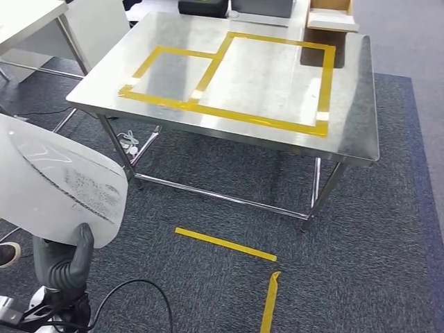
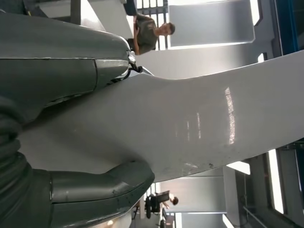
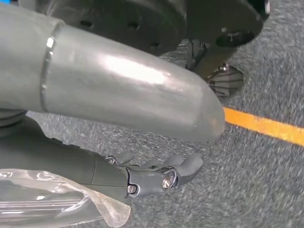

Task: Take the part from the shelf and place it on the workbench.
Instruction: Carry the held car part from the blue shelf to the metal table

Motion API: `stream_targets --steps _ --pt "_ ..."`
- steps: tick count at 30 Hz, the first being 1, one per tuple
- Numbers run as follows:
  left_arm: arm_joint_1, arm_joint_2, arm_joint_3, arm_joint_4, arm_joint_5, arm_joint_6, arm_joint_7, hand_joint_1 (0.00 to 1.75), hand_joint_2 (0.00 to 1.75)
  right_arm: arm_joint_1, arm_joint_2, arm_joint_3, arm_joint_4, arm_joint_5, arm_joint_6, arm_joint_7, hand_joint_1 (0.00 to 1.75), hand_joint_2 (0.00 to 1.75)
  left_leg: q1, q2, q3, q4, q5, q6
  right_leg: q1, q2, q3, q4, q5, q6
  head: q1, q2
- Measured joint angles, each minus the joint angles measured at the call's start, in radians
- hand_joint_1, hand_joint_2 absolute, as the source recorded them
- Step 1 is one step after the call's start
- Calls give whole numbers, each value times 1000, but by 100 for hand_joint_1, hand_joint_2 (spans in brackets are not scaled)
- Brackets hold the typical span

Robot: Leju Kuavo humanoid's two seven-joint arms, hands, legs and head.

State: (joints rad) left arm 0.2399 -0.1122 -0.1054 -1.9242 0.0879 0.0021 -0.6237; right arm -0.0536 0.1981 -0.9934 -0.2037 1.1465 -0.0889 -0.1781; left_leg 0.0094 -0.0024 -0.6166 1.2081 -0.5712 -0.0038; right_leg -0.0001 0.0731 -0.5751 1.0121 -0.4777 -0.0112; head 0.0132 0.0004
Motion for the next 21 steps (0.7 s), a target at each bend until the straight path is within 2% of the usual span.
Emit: stream_targets --steps 1,2,3,6,7,8,10,11,12,13,14,16,17,18,19,21 --pt "-1 0 1 0 -1 2 0 175 175 0 0 0 0 1 0 -5 0 0 -2 -9 27 -66 35 7 1 11 1 0 0 1 0 0" --pt "-2 0 1 0 -3 4 1 175 175 1 1 0 0 4 0 -11 0 0 -3 -17 50 -127 57 12 2 21 0 2 -1 3 -1 0" --pt "-3 0 2 0 -5 5 2 175 175 2 1 1 0 7 0 -17 0 0 -5 -21 64 -167 66 16 3 26 -2 2 -2 7 -1 0" --pt "-6 -3 3 0 -7 6 2 175 175 7 1 2 0 13 0 -22 0 0 -8 -21 73 -199 66 29 1 28 -12 12 8 25 -2 0" --pt "-6 -4 3 -1 -7 7 2 175 175 8 1 3 0 15 0 -22 0 0 -7 -18 77 -203 68 34 1 14 -18 23 4 30 -1 0" --pt "-6 -6 4 -1 -7 7 2 175 175 7 1 4 0 18 0 -23 0 0 -5 -15 80 -205 70 38 2 -5 -30 46 -12 34 3 0" --pt "-6 -8 5 -1 -7 6 2 175 175 3 1 7 0 27 1 -28 0 0 -4 -6 83 -206 70 42 1 -46 -80 143 -66 45 9 0" --pt "-6 -8 5 -1 -7 6 2 175 175 1 1 9 0 31 1 -32 0 0 -4 -2 84 -205 69 43 -1 -56 -114 206 -94 50 11 0" --pt "-5 -8 5 -1 -7 6 2 175 175 2 1 11 0 33 2 -34 0 0 -4 3 84 -205 68 43 -4 -61 -141 253 -109 54 11 0" --pt "-5 -8 5 0 -7 6 2 175 175 3 1 13 0 36 4 -37 0 0 -4 6 86 -205 65 42 -8 -64 -154 271 -107 57 11 0" --pt "-5 -8 5 0 -7 6 1 175 175 4 1 15 0 39 7 -40 0 0 -3 9 89 -205 62 40 -11 -67 -149 252 -87 59 11 0" --pt "-6 -8 6 0 -7 6 0 175 175 5 1 19 0 44 11 -46 0 0 0 12 100 -204 54 32 -16 -73 -93 130 -19 63 12 0" --pt "-6 -8 6 0 -7 6 0 175 175 4 1 21 0 46 13 -49 0 0 0 14 104 -204 49 27 -16 -78 -66 70 -4 62 12 0" --pt "-7 -8 7 -1 -7 6 -1 175 175 3 1 24 0 46 14 -50 0 0 -1 16 107 -204 44 21 -14 -81 -44 30 0 56 11 0" --pt "-7 -8 7 -1 -7 6 -2 175 175 3 1 26 0 47 15 -51 0 0 -2 17 110 -202 41 14 -12 -82 -35 12 -4 47 10 0" --pt "-8 -7 7 -1 -7 5 -3 175 175 4 1 29 0 47 16 -53 0 0 -2 18 115 -198 39 3 -9 -80 -23 10 -7 27 9 0"
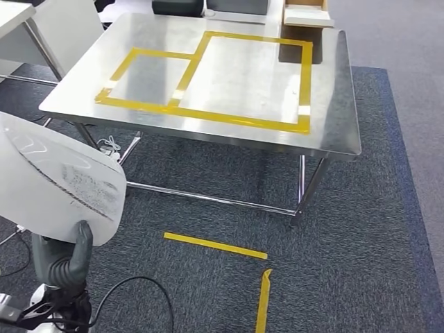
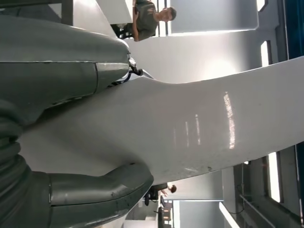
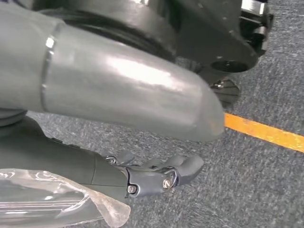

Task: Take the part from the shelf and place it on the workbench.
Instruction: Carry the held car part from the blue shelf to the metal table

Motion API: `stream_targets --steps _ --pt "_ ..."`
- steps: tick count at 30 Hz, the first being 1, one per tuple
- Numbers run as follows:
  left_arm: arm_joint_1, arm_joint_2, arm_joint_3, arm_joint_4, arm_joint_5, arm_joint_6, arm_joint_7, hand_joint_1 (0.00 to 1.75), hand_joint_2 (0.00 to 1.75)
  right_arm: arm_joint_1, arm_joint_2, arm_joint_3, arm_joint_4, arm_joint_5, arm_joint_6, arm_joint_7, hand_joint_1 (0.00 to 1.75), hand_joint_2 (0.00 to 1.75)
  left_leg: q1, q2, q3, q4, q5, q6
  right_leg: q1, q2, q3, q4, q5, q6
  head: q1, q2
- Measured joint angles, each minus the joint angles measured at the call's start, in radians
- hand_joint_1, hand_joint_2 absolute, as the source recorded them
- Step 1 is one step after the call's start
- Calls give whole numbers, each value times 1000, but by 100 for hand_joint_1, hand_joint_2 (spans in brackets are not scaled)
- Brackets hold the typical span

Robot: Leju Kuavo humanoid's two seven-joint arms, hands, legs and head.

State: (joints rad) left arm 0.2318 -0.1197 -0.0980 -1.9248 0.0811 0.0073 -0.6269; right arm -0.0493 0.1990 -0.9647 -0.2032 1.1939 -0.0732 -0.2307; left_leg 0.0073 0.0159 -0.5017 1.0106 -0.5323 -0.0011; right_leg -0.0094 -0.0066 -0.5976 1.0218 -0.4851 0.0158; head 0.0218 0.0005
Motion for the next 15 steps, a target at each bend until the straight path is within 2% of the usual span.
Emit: stream_targets --steps 2,3,6,7,8,9,10,11,13,14,15 --pt "-2 0 0 0 0 0 -1 175 175 2 0 2 0 0 0 0 0 0 2 -2 -10 38 -6 -8 -2 4 15 -3 -1 -12 -4 0" --pt "-3 0 0 0 0 0 -1 175 175 1 0 2 0 1 0 -1 0 0 3 -3 -31 82 -19 -11 -2 5 23 -4 -4 -18 -6 0" --pt "-3 1 1 0 0 0 -2 175 175 0 0 3 0 4 0 -2 0 0 3 -6 -139 257 -88 -16 2 11 40 -4 -19 -31 -11 0" --pt "-3 1 1 0 0 0 -2 175 175 1 0 3 0 4 0 -2 0 0 3 -7 -164 283 -95 -15 5 13 47 -4 -25 -32 -11 0" --pt "-3 2 1 0 0 0 -2 175 175 2 0 3 0 5 0 -2 0 0 2 -7 -173 275 -81 -12 7 16 55 -4 -31 -32 -11 0" --pt "-3 2 1 0 0 -1 -2 175 175 2 0 3 0 5 1 -2 0 0 1 -7 -167 234 -45 -6 9 19 65 -4 -37 -32 -11 0" --pt "-3 2 1 0 0 -2 -2 175 175 2 0 3 0 5 1 -2 0 0 -3 -8 -150 171 5 1 10 22 72 -5 -44 -31 -11 0" --pt "-3 2 1 0 0 -2 -2 175 175 2 0 3 0 4 2 -2 0 0 -7 -8 -133 116 35 9 11 24 81 -5 -50 -29 -10 0" --pt "-3 2 1 0 0 -3 -2 175 175 2 0 3 0 4 3 0 0 0 -17 -11 -113 46 44 23 13 26 85 -5 -61 -19 -11 0" --pt "-3 2 2 0 0 -3 -3 175 175 2 0 3 1 4 4 0 0 0 -19 -12 -110 39 34 28 14 26 90 -2 -62 -12 -10 0" --pt "-3 2 2 -1 0 -4 -3 175 175 3 0 3 1 5 4 2 0 0 -18 -14 -104 30 37 32 14 25 92 1 -62 -5 -11 0"
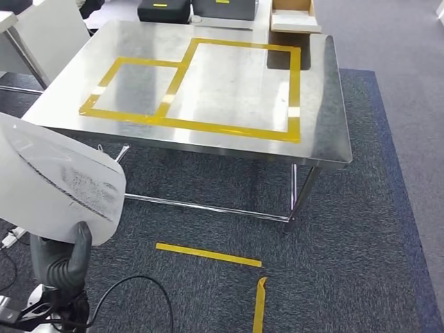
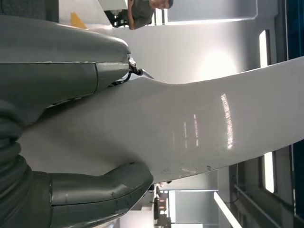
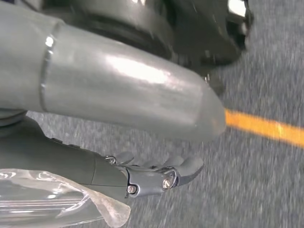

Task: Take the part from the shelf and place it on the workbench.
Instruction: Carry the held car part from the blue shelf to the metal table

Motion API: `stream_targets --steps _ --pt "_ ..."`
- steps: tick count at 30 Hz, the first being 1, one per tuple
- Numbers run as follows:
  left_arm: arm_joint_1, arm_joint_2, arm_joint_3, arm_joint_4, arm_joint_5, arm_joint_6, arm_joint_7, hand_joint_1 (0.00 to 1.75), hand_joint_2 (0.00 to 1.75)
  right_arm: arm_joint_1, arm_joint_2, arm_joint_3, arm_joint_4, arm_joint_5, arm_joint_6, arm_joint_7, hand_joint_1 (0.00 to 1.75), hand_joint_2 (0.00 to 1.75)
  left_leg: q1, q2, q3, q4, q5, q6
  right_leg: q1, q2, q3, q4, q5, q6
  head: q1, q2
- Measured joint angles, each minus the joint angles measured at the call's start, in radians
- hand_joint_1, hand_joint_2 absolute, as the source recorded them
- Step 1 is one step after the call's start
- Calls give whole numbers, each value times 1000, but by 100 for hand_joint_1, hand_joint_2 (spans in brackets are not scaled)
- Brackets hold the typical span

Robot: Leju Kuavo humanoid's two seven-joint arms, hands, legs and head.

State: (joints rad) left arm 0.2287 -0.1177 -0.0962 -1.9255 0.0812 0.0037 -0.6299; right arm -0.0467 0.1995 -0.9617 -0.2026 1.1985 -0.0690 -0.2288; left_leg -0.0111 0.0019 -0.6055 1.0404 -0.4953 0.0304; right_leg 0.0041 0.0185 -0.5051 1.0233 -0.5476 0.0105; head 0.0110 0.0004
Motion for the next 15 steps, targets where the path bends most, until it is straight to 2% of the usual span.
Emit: stream_targets --steps 1,3,4,6,7,8,9,11,12,13,15 --pt "0 0 0 0 0 0 0 175 175 1 0 0 0 0 1 1 0 0 2 0 9 -5 12 3 0 -1 2 7 -2 6 1 0" --pt "-2 -1 1 0 0 -1 0 175 175 0 0 0 0 0 2 3 0 0 6 1 29 -11 10 11 -1 -5 -10 46 -23 17 4 0" --pt "-2 -1 1 0 0 -1 0 175 175 -2 0 0 0 1 3 3 0 0 7 2 36 -13 6 15 -2 -7 -34 87 -45 23 6 0" --pt "-3 -1 1 0 0 -2 0 175 175 -4 0 0 0 1 3 3 0 0 7 3 40 -13 -3 19 -6 -9 -104 194 -92 33 9 0" --pt "-3 -1 1 0 0 -2 0 175 175 -3 0 0 0 2 3 4 0 0 6 2 43 -12 -8 19 -8 -9 -138 233 -102 36 9 0" --pt "-2 -1 1 0 0 -2 0 175 175 -1 -1 0 0 2 3 4 0 0 7 2 49 -12 -14 18 -9 -9 -159 245 -93 39 9 0" --pt "-2 -1 1 0 0 -2 0 175 175 1 -1 0 0 2 3 4 0 0 7 1 57 -12 -21 16 -11 -10 -163 224 -63 41 10 0" --pt "-2 -1 1 0 0 -2 0 175 175 2 -1 0 0 2 3 4 0 0 8 2 81 -14 -38 10 -13 -12 -131 112 24 40 9 0" --pt "-2 -1 2 0 1 -2 0 175 175 2 -1 0 0 2 4 2 0 0 9 3 91 -15 -46 6 -11 -15 -115 66 43 37 9 0" --pt "-3 -1 2 0 1 -2 -1 175 175 1 -1 1 1 1 5 0 0 0 9 3 98 -17 -52 1 -8 -20 -101 35 47 31 9 0" --pt "-2 -1 3 0 2 -2 -2 175 175 3 -2 1 1 2 10 -3 0 0 9 5 109 -13 -59 -11 -1 -27 -91 21 30 12 8 0"
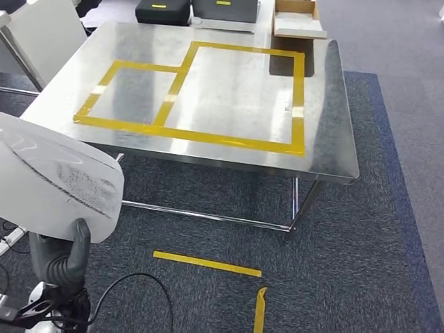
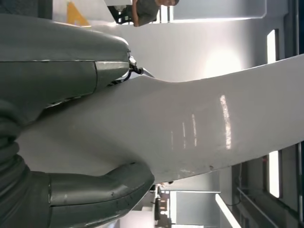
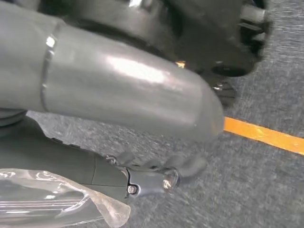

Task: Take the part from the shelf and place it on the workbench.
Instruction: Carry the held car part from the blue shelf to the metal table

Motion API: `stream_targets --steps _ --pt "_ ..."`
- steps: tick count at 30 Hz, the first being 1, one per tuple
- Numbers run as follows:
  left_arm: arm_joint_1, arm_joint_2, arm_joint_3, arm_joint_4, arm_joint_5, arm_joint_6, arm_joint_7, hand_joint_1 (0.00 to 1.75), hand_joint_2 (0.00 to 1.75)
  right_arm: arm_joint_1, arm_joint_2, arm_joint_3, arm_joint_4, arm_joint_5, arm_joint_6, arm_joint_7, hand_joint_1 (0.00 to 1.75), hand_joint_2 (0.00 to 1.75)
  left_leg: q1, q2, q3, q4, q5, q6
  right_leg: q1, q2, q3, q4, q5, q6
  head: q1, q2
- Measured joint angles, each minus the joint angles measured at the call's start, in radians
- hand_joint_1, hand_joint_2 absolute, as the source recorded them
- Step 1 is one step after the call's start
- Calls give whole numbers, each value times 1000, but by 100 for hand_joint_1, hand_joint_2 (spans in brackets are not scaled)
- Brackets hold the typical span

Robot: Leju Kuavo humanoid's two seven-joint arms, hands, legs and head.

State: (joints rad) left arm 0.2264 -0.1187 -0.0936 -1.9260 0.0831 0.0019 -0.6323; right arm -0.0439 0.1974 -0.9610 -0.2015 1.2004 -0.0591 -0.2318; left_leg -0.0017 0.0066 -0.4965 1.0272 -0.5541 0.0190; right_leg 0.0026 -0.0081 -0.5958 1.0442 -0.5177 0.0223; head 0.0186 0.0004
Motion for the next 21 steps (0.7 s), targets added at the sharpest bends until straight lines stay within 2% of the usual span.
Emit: stream_targets --steps 2,4,6,7,8,9,11,12,13,14,15,18,19,20,21 --pt "1 0 0 0 0 0 -2 175 175 3 -1 1 0 6 9 5 0 0 0 0 7 18 -6 -10 -3 1 23 -13 -1 -19 -2 0" --pt "-2 1 0 0 1 -1 -4 175 175 2 -2 4 0 15 18 12 0 0 2 -2 -16 76 -28 -17 -7 3 52 -21 -9 -31 -6 0" --pt "-4 1 0 0 1 -2 -6 175 175 0 -2 9 0 21 24 20 0 0 7 -3 -85 187 -71 -27 -8 5 69 -23 -21 -38 -11 0" --pt "-4 1 0 0 1 -2 -6 175 175 0 -3 11 0 23 25 24 0 0 9 -3 -124 238 -85 -30 -8 7 78 -23 -28 -39 -11 0" --pt "-4 1 1 0 1 -2 -6 175 175 1 -3 13 0 24 27 26 0 0 11 -3 -154 267 -82 -34 -8 8 88 -23 -37 -38 -11 0" --pt "-4 1 1 0 1 -2 -6 175 175 2 -3 14 0 25 28 27 0 0 13 -3 -170 265 -60 -36 -9 9 101 -23 -47 -36 -11 0" --pt "-4 1 1 0 1 -2 -6 175 175 4 -3 15 0 26 29 28 0 0 14 -2 -165 180 34 -36 -12 10 131 -23 -71 -28 -11 0" --pt "-4 1 1 1 1 -2 -7 175 175 3 -3 16 0 26 29 28 0 0 12 2 -164 140 67 -35 -13 10 147 -23 -82 -24 -12 0" --pt "-4 2 1 2 2 -2 -7 175 175 2 -4 16 0 26 30 28 0 0 9 7 -163 100 82 -32 -12 8 156 -23 -92 -18 -16 0" --pt "-4 2 1 3 2 -2 -7 175 175 1 -4 17 0 27 30 29 0 0 7 12 -165 84 87 -26 -10 5 159 -25 -101 -12 -19 0" --pt "-5 3 1 4 3 -2 -8 175 175 1 -5 17 0 27 30 30 0 0 5 14 -168 78 76 -19 -7 0 165 -28 -111 -7 -20 0" --pt "-5 3 2 4 5 -2 -9 175 175 -3 -6 22 -1 28 31 31 0 0 10 -3 -156 62 75 1 -5 -10 172 -26 -138 8 -16 0" --pt "-6 2 3 4 6 -2 -9 175 175 -5 -6 23 -1 29 31 30 0 0 11 -9 -152 59 74 6 -5 -8 158 5 -153 12 -15 0" --pt "-6 2 3 4 7 -2 -9 175 175 -6 -6 24 -1 29 31 30 0 0 12 -14 -148 56 72 11 -6 -3 127 57 -175 15 -14 0" --pt "-6 2 3 4 7 -2 -9 175 175 -7 -6 25 -1 30 31 30 0 0 12 -20 -144 55 67 16 -6 0 83 126 -200 17 -14 0"
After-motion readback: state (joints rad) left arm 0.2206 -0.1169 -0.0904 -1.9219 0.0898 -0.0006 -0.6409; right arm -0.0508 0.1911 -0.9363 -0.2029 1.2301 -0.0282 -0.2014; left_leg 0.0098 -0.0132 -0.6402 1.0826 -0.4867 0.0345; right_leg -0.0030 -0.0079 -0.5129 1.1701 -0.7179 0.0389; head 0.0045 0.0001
